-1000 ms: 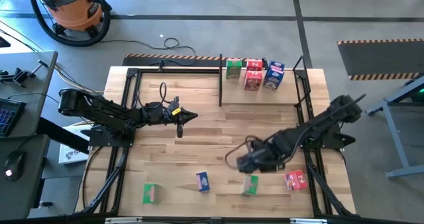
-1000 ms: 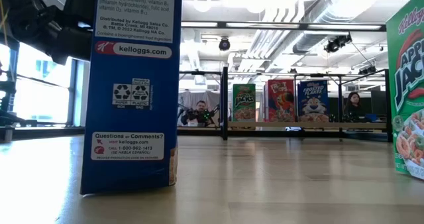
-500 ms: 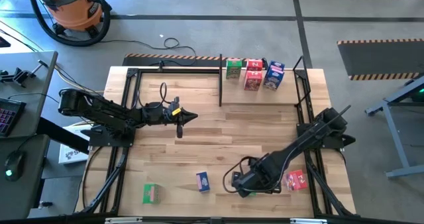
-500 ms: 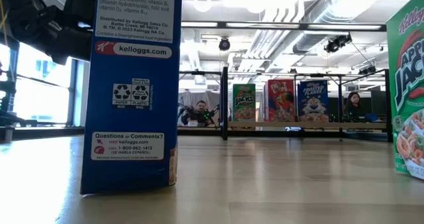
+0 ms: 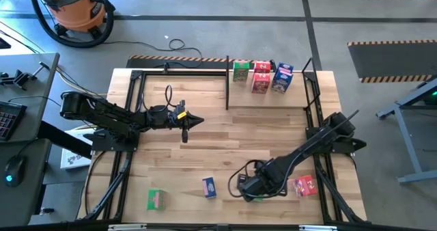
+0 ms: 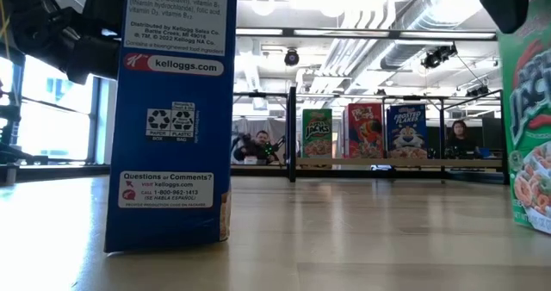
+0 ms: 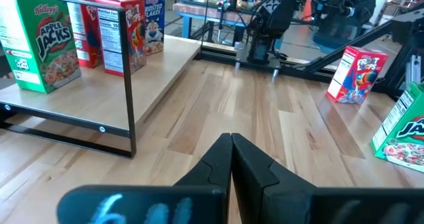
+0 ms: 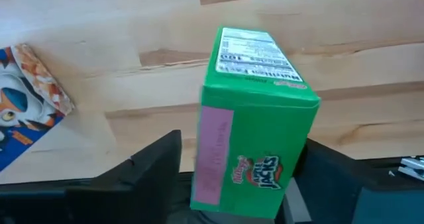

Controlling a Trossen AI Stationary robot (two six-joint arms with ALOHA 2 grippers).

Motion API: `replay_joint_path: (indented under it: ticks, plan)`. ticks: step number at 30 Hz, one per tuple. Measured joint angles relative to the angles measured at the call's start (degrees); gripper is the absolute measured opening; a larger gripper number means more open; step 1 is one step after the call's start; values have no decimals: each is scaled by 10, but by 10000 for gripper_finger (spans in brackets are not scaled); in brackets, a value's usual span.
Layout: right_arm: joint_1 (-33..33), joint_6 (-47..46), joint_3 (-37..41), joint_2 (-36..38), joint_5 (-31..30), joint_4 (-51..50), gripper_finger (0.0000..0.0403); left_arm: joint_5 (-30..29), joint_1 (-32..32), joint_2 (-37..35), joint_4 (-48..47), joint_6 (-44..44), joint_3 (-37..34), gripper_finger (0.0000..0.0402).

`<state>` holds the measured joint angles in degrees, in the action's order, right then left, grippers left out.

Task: Stack cereal on shelf
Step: Put the right green cereal box on the shelf

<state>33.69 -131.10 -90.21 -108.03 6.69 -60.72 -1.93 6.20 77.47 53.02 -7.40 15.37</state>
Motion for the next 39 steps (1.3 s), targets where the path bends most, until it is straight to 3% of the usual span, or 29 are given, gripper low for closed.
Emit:
replay_joint_path:
  ticks: [9,15,20,24,30,39]
  plan:
    - [-14,49,-10,0,2,-15,188,0,0,0,-7,0,0,0]
    - [-46,165,-50,0,3,-76,178,0,0,0,-10,0,0,0]
    - [-118,403,-119,0,31,-196,177,0,0,0,-12,0,0,0]
    - [-207,645,-184,1,6,-295,177,0,0,0,-12,0,0,0]
    - [-364,995,-240,2,-13,-292,177,0,0,0,-12,4,0,0]
    - [-529,1353,-243,-1,-73,-288,177,0,1,0,-14,21,0,0]
